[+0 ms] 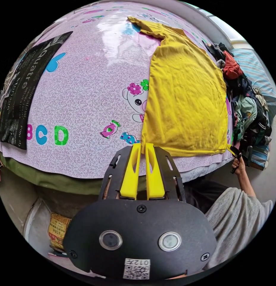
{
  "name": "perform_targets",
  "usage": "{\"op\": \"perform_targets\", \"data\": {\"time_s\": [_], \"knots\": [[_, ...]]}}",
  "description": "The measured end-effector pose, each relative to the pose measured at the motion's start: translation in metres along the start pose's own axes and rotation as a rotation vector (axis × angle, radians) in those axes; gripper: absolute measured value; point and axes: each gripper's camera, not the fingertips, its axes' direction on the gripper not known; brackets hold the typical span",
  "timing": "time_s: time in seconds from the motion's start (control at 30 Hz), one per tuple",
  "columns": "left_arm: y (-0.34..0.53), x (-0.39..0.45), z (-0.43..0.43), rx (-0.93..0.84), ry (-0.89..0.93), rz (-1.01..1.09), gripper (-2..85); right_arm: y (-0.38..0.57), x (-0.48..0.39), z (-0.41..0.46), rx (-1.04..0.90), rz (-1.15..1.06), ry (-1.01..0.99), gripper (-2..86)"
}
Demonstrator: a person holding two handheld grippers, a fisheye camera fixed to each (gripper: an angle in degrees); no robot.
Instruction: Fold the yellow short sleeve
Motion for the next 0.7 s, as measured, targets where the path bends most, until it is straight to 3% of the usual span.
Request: {"op": "perform_targets", "data": {"time_s": [0.23, 0.37, 0.53, 0.7], "knots": [[-0.026, -0.012, -0.021, -0.035, 0.038, -0.011, 0.4, -0.014, 0.037, -0.077, -0.014, -0.019, -0.061, 1.2], [-0.018, -0.016, -0.068, 0.09, 0.222, -0.025, 0.5, -0.025, 0.071, -0.156, -0.006, -0.06, -0.342, -0.1], [0.0, -0.038, -0.056, -0.046, 0.21, -0.184, 0.6, -0.025, 0.156, -0.185, -0.112, 0.025, -0.271, -0.3], [0.005, -0.041, -0.048, -0.073, 0.156, -0.275, 0.7, -0.043, 0.203, -0.198, -0.186, -0.014, -0.259, -0.4]]}}
